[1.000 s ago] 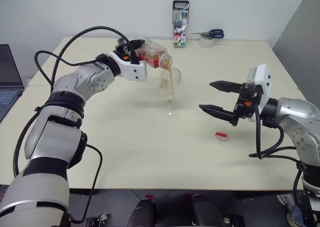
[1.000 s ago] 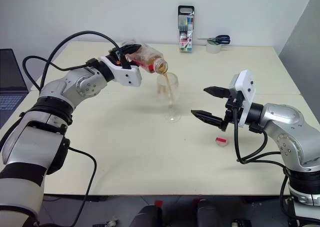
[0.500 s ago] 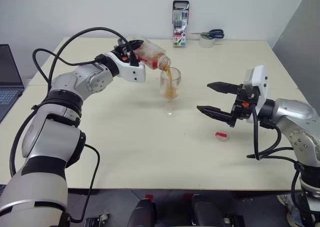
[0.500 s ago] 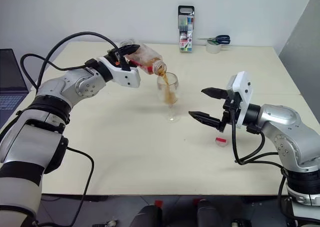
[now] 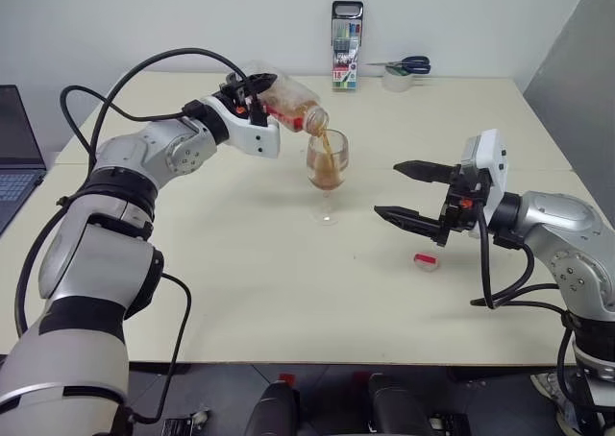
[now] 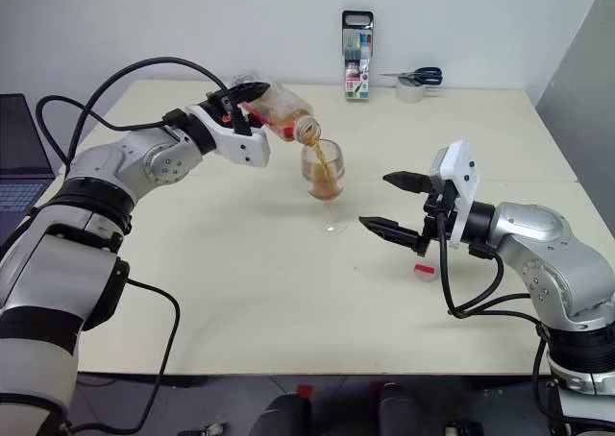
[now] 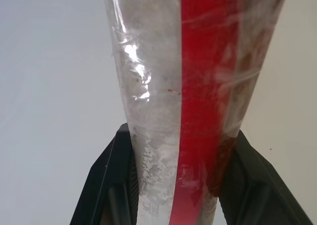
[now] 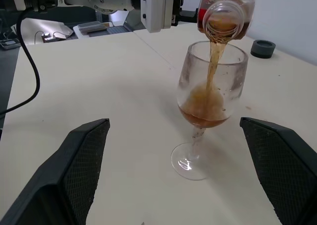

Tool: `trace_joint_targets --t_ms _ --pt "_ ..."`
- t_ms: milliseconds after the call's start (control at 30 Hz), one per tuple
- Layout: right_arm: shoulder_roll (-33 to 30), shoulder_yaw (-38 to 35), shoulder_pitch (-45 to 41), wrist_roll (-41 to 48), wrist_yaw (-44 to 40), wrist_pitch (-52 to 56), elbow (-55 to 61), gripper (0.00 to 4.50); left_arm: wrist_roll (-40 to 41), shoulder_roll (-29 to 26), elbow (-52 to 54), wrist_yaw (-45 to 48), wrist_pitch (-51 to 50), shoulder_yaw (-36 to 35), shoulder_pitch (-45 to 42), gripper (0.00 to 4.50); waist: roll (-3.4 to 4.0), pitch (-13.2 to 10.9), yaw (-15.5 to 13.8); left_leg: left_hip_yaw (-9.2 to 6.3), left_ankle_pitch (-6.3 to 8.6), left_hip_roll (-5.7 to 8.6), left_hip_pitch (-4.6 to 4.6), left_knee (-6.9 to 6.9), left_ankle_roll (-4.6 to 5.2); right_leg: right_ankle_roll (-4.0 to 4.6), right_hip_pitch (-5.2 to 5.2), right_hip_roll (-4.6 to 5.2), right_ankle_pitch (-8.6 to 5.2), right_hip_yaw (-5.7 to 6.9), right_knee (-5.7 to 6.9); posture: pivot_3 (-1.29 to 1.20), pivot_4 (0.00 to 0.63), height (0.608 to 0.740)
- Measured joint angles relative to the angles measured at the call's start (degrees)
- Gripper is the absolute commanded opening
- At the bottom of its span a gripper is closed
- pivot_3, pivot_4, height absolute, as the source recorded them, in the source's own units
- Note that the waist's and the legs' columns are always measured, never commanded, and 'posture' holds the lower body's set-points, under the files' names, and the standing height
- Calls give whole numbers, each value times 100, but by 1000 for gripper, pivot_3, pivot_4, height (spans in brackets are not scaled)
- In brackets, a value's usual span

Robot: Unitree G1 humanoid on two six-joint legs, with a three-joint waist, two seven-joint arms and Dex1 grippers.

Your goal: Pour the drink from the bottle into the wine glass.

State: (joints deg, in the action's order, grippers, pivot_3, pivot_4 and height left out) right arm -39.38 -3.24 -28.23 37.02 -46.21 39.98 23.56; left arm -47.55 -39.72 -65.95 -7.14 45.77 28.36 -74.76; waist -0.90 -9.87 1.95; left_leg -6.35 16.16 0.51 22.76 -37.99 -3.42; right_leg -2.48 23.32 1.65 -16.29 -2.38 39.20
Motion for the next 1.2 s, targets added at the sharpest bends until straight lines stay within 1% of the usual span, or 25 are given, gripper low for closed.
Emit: trace_joint_targets --t_ms 867,1067,1200 --pt "-60 0 26 10 1 17 51 4500 -80 -19 -22 -106 47 74 -25 1657 0 0 0 0 0 2 -1 -5 0 0 2 2 0 0 14 0 150 740" --pt "-66 0 43 10 12 34 121 4500 66 20 -124 70 -14 61 -23 1657 0 0 0 0 0 3 -1 -8 0 0 5 2 0 -1 25 0 150 740" --pt "-65 2 55 0 44 33 151 4500 345 107 -124 321 -22 -11 -18 1657 0 0 2 0 0 3 -1 -9 0 0 5 3 0 -1 25 0 150 740"
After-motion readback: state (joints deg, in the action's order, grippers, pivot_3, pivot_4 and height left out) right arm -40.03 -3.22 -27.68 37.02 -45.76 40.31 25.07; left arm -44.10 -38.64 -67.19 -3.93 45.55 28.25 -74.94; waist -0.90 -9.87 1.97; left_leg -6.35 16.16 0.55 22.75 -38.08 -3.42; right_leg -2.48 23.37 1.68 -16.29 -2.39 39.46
